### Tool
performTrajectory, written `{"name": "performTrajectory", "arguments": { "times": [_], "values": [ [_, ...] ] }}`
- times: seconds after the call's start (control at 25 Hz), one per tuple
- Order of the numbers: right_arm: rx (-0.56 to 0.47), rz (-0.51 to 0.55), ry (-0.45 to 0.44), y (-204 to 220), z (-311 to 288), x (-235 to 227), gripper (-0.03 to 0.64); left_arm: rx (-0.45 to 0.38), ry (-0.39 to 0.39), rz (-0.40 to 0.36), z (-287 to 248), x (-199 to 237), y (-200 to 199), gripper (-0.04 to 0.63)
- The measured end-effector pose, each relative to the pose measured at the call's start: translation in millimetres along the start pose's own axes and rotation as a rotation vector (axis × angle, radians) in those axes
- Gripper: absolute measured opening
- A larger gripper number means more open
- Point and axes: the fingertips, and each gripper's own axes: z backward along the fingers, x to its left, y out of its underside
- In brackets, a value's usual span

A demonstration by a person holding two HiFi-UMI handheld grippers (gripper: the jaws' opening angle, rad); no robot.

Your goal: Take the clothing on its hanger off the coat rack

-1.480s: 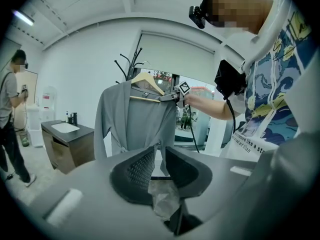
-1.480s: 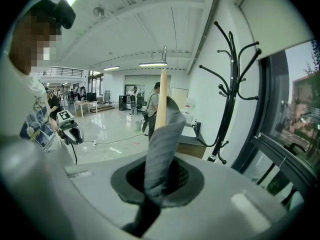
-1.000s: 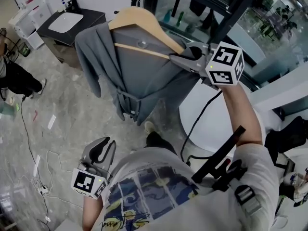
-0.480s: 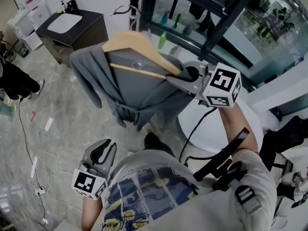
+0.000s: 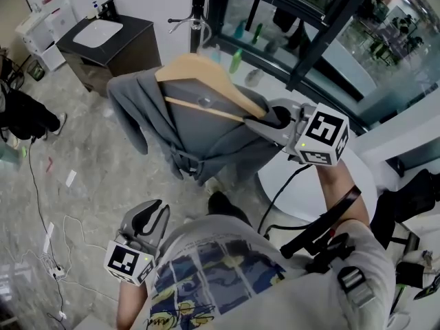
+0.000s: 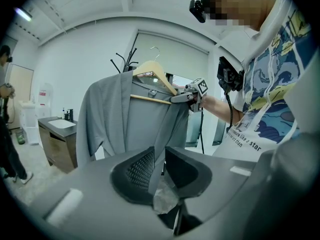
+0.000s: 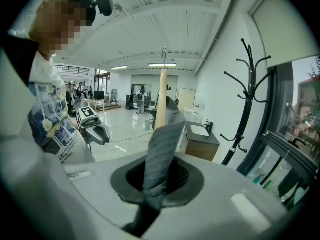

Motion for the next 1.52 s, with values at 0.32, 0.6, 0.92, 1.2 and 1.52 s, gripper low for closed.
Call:
{"name": "performTrajectory", "arguments": {
  "times": [0.32, 0.6, 0.92, 1.2, 1.52],
  "values": [
    [0.005, 0.001, -0.005, 9.9, -1.9, 15.0, 0.014, -0.001, -0.004, 0.003, 5.4, -5.2, 15.1, 0.072],
    [0.003, -0.002, -0.011, 17.2, -0.2, 20.4, 0.014, 0.003, -0.009, 0.002, 3.4, -8.5, 14.9, 0.072],
    [0.001, 0.0, -0.02, 20.6, 3.0, 23.2, 0.014, 0.007, 0.0, -0.002, -3.2, -10.3, 11.7, 0.072],
    [0.009, 0.001, -0.015, 22.8, 2.4, 21.7, 0.014, 0.013, 0.019, -0.002, -6.1, -9.2, 15.5, 0.072],
    [0.019, -0.008, -0.004, 28.6, 0.4, 14.2, 0.014, 0.018, 0.022, 0.004, -10.8, -5.9, 13.3, 0.072]
  ]
}}
